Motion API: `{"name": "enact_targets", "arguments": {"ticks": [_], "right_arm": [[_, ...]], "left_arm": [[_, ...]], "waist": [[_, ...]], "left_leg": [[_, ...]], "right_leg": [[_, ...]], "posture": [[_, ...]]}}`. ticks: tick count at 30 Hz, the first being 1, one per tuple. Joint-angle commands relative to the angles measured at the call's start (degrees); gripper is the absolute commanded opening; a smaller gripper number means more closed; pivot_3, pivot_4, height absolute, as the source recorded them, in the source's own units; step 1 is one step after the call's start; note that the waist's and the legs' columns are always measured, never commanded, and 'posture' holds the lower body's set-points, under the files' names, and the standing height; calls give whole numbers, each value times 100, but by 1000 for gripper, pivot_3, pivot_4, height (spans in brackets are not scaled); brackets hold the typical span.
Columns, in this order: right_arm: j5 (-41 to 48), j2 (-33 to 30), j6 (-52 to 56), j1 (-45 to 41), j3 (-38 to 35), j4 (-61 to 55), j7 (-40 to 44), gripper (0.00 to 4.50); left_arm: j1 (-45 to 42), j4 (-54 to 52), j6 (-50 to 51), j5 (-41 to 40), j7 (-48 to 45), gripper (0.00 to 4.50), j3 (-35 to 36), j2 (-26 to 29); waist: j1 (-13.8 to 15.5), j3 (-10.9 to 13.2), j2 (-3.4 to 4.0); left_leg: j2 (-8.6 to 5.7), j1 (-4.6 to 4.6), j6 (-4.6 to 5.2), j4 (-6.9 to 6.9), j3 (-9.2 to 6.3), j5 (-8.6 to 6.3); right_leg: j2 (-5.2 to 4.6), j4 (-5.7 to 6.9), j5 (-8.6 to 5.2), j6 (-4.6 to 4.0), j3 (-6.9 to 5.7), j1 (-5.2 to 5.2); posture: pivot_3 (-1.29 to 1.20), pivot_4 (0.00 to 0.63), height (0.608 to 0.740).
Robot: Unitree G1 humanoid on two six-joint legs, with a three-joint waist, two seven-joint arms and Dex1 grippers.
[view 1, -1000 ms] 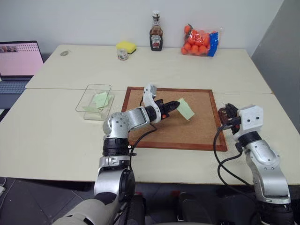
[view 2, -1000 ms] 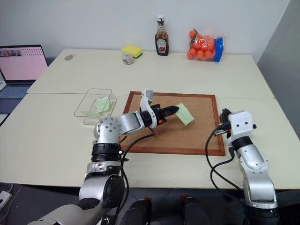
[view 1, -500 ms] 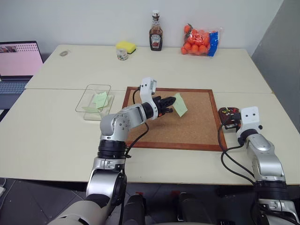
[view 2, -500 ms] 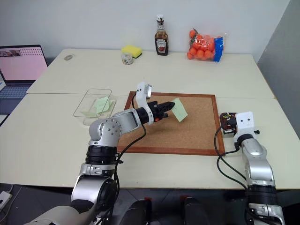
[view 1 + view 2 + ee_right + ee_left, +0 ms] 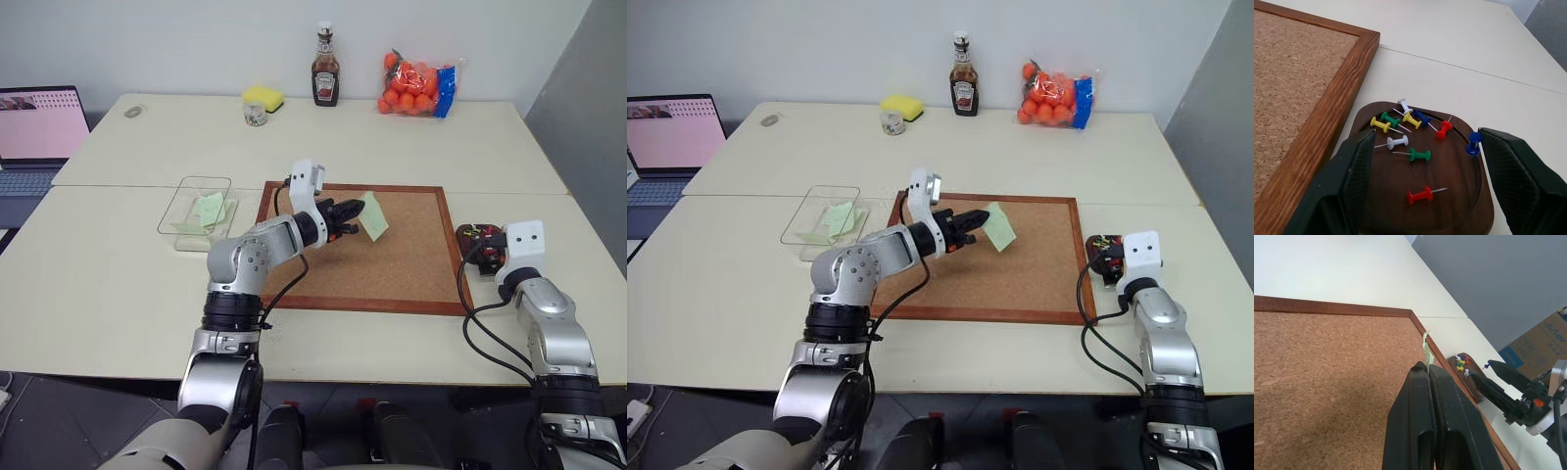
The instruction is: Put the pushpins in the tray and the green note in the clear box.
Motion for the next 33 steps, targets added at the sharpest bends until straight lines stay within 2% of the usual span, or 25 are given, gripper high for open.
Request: {"name": "enact_targets", "arguments": {"ticks": [1,11,17,20,25,29,33], "right_arm": [[231,-49,299,-119,-120,-202,152,3429],[536,-29,717,-241,-252,-273,194,3429],[650,-75,870,-124,-171,-1280,293,3429],[844,-131,1148,-26,28,-2137,515,3429],[1580,-242,1205,-170,875,-3320,1688,3429],[1822,-219,1217,-690,1342,-3349,2194,3429],[1819,-192,1260,-1369,1819,-2803,2665,3429]], "left_arm": [[-171,-49,-165,44,-88,0,33,21],[-228,-9,-254,107,-73,0,76,57],[-448,-112,-574,355,60,0,209,367],[-591,-289,-701,546,355,0,438,709],[-522,-616,-694,1076,1213,0,846,1366],[-197,-1023,-581,1404,1675,0,1016,1650],[67,-1119,-576,1690,2082,0,1195,1787]], "waist": [[0,0,0],[-3,0,0],[-18,1,2],[-21,2,2],[-64,5,5],[-17,7,0],[14,12,-10]], "left_leg": [[0,0,0,0,0,0],[0,0,0,0,-1,0],[2,-1,0,0,0,0],[5,-4,0,-1,0,0],[11,-5,0,-6,3,0],[9,-7,0,-6,-3,0],[5,-6,-1,-2,-2,0]], "right_leg": [[0,0,0,0,0,0],[0,0,0,0,-1,0],[2,2,0,0,-1,-5],[5,2,0,0,0,-9],[11,2,0,0,8,-20],[7,2,1,2,-1,-19],[-2,1,5,9,1,-16]], "posture": [[0,150,740],[0,150,740],[0,150,740],[0,150,740],[0,150,740],[0,150,740],[0,150,740]]}}
